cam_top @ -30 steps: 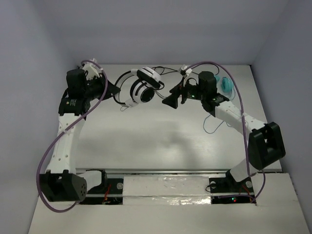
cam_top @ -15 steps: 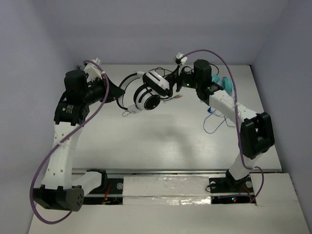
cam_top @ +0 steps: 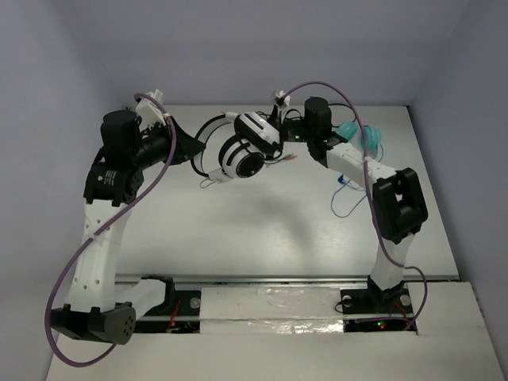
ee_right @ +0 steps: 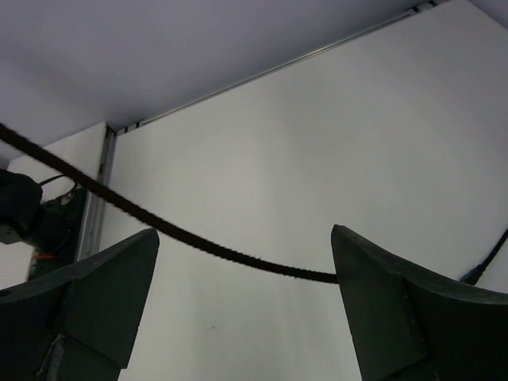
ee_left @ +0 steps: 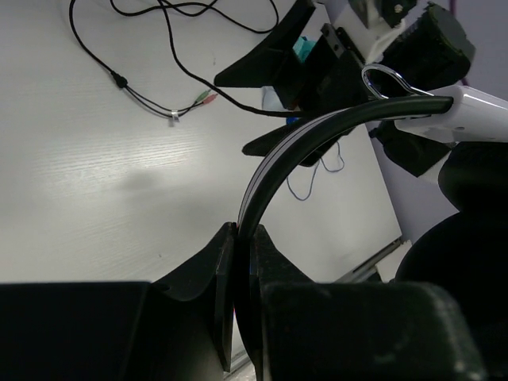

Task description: Wrap the headphones

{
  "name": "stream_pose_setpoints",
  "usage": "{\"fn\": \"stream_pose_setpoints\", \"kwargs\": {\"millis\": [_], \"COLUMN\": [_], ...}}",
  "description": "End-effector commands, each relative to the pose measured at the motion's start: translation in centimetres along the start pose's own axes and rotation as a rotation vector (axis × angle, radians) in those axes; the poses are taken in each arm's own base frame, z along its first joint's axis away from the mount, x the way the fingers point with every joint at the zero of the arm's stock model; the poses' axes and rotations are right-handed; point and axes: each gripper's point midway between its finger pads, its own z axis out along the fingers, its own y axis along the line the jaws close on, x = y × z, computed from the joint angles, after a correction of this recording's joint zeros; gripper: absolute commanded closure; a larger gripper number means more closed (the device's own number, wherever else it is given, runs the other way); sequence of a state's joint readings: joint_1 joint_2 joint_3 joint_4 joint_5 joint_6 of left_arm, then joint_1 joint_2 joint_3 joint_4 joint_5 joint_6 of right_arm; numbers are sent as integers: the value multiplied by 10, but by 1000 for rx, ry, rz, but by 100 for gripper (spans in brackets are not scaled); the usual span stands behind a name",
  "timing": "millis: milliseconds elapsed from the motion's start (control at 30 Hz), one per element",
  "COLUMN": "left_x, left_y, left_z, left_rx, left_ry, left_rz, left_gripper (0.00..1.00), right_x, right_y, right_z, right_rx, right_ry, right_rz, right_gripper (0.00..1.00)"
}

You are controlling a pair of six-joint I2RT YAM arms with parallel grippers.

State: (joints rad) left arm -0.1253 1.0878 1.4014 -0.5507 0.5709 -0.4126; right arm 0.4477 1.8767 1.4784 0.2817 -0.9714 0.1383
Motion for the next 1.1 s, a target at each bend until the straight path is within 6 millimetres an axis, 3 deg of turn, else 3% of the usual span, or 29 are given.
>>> {"fn": "stream_pose_setpoints", "kwargs": {"millis": [0, 333, 467, 567, 600, 633, 667, 700, 733, 900, 1067], "left_x": [-26, -49, -68, -86, -91, -97, -104, -107, -113, -118, -123], "left_y": [-42, -59, -71, -65, -61, -44, -42, -37, -27, -3, 18], "left_z": [-11, -10, -11, -7, -7, -2, -4, -4, -4, 5, 7], "left_rx": [155, 187, 226, 176, 149, 61, 33, 2, -48, -139, -223], "left_ry": [-78, -127, -183, -245, -264, -287, -308, -325, -357, -393, -431], "left_rz": [20, 33, 25, 24, 29, 32, 42, 46, 40, 29, 15], "left_gripper": [100, 100, 100, 100, 100, 100, 100, 100, 100, 100, 100], "right_x": [-16, -7, 14, 16, 2, 12, 13, 7, 11, 29, 18], "right_y": [8, 6, 26, 76, 97, 114, 128, 146, 154, 195, 218], "right_z": [11, 21, 29, 29, 22, 15, 10, -3, -10, -10, -23], "right_rx": [-88, -167, -256, -403, -460, -505, -545, -603, -624, -667, -679], "right_ry": [-59, -84, -48, -66, -128, -95, -104, -173, -150, -140, -167], "right_rz": [-23, 62, 106, 135, 35, 137, 136, 24, 143, 178, 179], "right_gripper": [5, 22, 23, 25, 26, 27, 27, 28, 31, 36, 43]}}
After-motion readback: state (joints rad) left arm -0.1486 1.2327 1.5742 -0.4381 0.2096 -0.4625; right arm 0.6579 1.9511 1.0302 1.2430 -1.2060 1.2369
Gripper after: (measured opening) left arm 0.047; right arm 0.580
